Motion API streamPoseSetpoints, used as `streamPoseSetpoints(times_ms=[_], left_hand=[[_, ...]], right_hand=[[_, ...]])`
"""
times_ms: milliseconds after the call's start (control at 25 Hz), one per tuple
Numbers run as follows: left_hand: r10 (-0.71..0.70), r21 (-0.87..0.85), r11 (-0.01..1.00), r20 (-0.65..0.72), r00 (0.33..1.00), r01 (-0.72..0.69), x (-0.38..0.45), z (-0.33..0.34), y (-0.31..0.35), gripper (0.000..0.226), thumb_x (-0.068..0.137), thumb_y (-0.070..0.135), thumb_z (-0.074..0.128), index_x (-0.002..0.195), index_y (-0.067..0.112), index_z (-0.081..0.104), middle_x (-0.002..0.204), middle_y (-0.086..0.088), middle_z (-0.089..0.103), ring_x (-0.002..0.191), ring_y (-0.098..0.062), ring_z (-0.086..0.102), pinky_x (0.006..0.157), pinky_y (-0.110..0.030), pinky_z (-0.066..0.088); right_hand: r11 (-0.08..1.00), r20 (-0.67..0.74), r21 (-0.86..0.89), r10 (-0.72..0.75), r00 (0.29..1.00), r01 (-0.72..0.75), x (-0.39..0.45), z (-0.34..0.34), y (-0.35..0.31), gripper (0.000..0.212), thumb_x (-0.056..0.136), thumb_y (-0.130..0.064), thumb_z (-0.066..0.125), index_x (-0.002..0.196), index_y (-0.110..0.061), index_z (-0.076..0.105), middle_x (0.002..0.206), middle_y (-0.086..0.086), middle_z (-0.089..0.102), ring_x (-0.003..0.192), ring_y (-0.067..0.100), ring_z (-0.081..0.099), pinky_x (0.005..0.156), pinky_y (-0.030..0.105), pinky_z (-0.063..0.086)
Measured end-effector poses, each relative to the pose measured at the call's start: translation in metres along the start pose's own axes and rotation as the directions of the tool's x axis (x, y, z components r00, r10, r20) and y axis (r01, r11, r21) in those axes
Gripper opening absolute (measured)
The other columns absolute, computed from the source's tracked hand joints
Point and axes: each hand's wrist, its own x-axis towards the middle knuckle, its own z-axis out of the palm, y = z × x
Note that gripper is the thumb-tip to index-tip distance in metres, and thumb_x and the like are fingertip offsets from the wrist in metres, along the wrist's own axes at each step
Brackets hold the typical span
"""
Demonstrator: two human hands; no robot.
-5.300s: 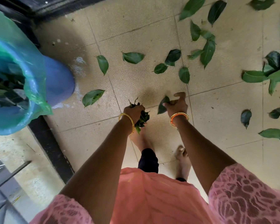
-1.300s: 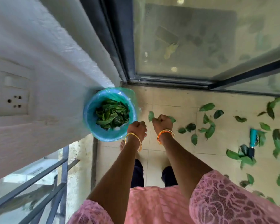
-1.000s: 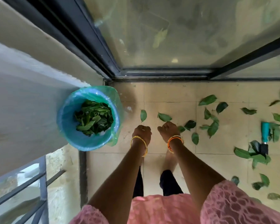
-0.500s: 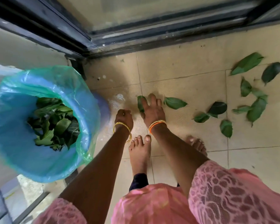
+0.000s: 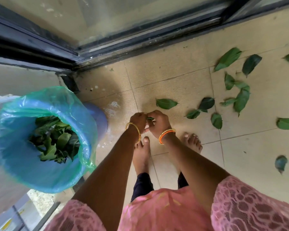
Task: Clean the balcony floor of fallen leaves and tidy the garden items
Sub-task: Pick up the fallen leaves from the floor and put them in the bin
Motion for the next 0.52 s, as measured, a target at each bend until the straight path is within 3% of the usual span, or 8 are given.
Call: streamPoseSetpoints(times_ms=[120, 200, 240, 320, 400, 520], left_hand=[[0.06, 0.126, 0.991, -0.082, 0.995, -0.05, 0.002, 0.009, -0.008, 0.019, 0.091, -0.005, 0.049, 0.079, 0.006, 0.059, 0.069, -0.008, 0.057, 0.063, -0.017, 0.056, 0.064, -0.027, 0.052], [0.084, 0.131, 0.989, -0.133, 0.987, -0.067, 0.01, 0.009, -0.008, 0.021, 0.089, -0.011, 0.045, 0.096, 0.003, 0.059, 0.069, -0.01, 0.056, 0.063, -0.02, 0.056, 0.063, -0.03, 0.053], [0.071, 0.111, 0.992, -0.137, 0.988, -0.056, 0.016, 0.008, -0.006, 0.023, 0.09, -0.011, 0.044, 0.101, 0.004, 0.057, 0.071, -0.011, 0.054, 0.062, -0.021, 0.054, 0.061, -0.029, 0.052], [0.059, 0.198, 0.98, -0.119, 0.991, -0.035, 0.029, 0.006, -0.003, 0.015, 0.094, -0.001, 0.043, 0.103, 0.01, 0.049, 0.073, -0.007, 0.05, 0.059, -0.017, 0.049, 0.054, -0.026, 0.048], [0.048, 0.344, 0.939, -0.108, 0.993, -0.008, 0.036, 0.006, 0.0, 0.004, 0.095, 0.011, 0.046, 0.099, 0.01, 0.047, 0.075, -0.005, 0.049, 0.058, -0.014, 0.046, 0.053, -0.027, 0.043], [0.014, 0.384, 0.923, -0.069, 0.998, 0.013, 0.033, 0.009, -0.003, 0.018, 0.092, 0.025, 0.049, 0.085, 0.009, 0.049, 0.07, -0.004, 0.041, 0.053, -0.015, 0.04, 0.049, -0.025, 0.035]], right_hand=[[0.998, -0.111, 0.048, 0.036, 0.993, -0.031, -0.012, -0.025, 0.008, 0.022, 0.074, 0.002, 0.062, 0.094, -0.003, 0.071, 0.096, 0.015, 0.067, 0.086, 0.029, 0.063, 0.077, 0.041, 0.055], [0.963, -0.206, -0.262, -0.122, 0.971, 0.066, -0.001, -0.04, 0.024, 0.031, 0.071, 0.0, 0.066, 0.101, -0.007, 0.069, 0.109, 0.015, 0.064, 0.099, 0.035, 0.058, 0.081, 0.044, 0.054], [0.898, -0.138, -0.432, -0.162, 0.977, 0.088, 0.008, -0.044, 0.032, 0.04, 0.072, -0.002, 0.068, 0.111, -0.01, 0.066, 0.124, 0.016, 0.057, 0.111, 0.038, 0.052, 0.087, 0.046, 0.052], [0.802, 0.037, -0.591, -0.07, 0.997, 0.078, 0.023, -0.044, 0.042, 0.051, 0.081, -0.004, 0.062, 0.13, -0.016, 0.054, 0.146, 0.015, 0.035, 0.13, 0.039, 0.033, 0.096, 0.048, 0.042], [0.814, 0.041, -0.576, -0.067, 0.997, 0.079, 0.032, -0.036, 0.046, 0.052, 0.082, 0.007, 0.053, 0.13, -0.014, 0.054, 0.142, 0.018, 0.039, 0.125, 0.041, 0.036, 0.093, 0.049, 0.045], [0.876, -0.027, -0.481, -0.057, 0.998, 0.037, 0.032, -0.03, 0.049, 0.047, 0.081, 0.015, 0.046, 0.121, -0.005, 0.061, 0.117, 0.02, 0.056, 0.107, 0.039, 0.048, 0.083, 0.046, 0.05]])
